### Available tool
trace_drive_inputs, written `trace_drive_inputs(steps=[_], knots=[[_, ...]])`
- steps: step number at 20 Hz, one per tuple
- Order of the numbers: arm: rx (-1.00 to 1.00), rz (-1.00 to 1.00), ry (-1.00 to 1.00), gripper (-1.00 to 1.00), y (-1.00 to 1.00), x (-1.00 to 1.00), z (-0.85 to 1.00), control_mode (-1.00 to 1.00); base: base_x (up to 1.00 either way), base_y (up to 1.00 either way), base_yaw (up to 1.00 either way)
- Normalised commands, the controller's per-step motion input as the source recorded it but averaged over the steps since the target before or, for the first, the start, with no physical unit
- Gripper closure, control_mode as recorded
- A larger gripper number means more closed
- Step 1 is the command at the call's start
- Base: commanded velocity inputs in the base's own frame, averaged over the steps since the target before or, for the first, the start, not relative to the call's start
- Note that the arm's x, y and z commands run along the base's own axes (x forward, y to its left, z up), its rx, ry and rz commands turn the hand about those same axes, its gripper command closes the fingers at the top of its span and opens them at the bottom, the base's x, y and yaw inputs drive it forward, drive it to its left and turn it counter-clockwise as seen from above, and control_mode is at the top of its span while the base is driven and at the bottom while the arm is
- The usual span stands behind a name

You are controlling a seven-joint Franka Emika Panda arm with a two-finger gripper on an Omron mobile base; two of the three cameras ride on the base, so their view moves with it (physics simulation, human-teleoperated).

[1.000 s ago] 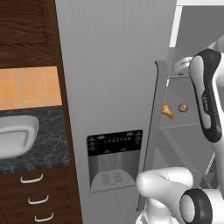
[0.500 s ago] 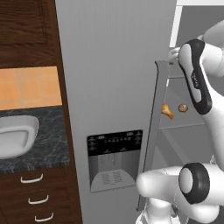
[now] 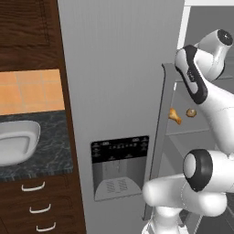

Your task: Place one mushroom and one chicken drumstick in each tupperware on the nearby counter, to pack two identical lunches.

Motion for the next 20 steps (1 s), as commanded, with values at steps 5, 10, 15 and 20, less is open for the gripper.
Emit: trace_drive_inputs(steps=[5, 10, 15, 20], knots=[[0.00, 0.04, 0.05, -1.00, -0.06, 0.82, -0.07, -1.00, 0.00, 0.00, 0.00], [0.02, 0.10, 0.09, -1.00, -0.18, 0.78, -0.19, -1.00, 0.00, 0.00, 0.00], [0.02, 0.09, 0.08, -1.00, -0.21, 0.72, -0.09, -1.00, 0.00, 0.00, 0.00], [-0.02, 0.01, 0.00, 1.00, 0.17, 0.05, -0.21, -1.00, 0.00, 0.00, 0.00]])
